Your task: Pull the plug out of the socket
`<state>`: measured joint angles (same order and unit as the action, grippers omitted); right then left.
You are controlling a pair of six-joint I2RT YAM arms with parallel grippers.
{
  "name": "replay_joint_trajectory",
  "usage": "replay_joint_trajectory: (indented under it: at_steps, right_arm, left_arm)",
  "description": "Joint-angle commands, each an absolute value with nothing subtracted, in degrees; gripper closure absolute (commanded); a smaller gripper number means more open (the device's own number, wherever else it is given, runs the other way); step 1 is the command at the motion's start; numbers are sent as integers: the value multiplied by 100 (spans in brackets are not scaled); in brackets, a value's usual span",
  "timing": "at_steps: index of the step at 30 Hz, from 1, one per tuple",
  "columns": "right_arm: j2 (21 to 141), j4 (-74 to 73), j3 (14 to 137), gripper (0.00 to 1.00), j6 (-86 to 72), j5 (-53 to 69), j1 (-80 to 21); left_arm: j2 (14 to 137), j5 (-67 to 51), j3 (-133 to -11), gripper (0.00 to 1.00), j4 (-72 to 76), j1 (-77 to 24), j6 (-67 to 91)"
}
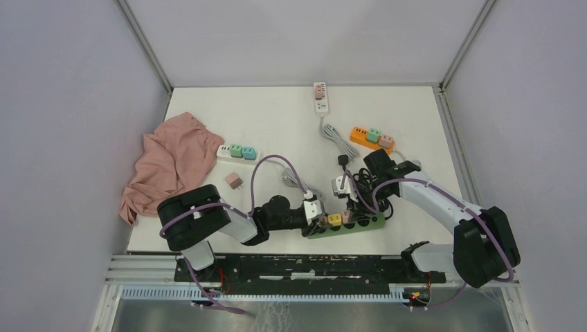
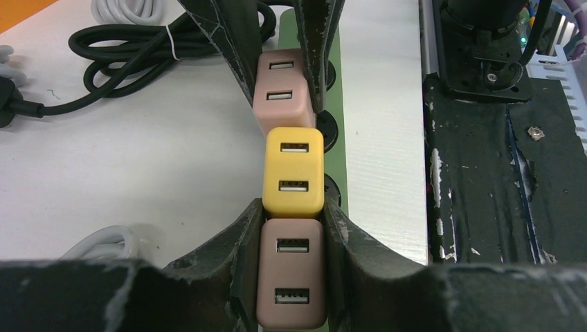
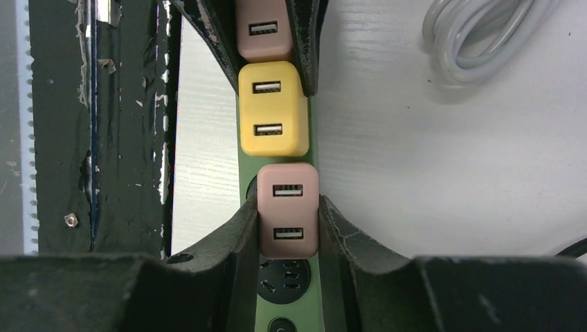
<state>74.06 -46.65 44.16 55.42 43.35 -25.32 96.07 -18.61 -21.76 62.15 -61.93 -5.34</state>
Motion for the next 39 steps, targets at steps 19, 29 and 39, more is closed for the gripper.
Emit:
replay_joint_trajectory:
  at_steps: [19,29,39]
  right_arm:
    - [7469,-4369,5024,100,5002,5207,-2941]
    - [7434,-5421,4962,100,6218,5251,-2475]
    - [7312,-6060,5384,100,6284,5546,-1968]
  left_arm:
    - [9915,-1802,-2270,97,5460,-6135,-526]
    - [9817,-1775,-2188,97,5498,-6091,-466]
    - [9413,-1328,-2207,56,5487,-6083,-51]
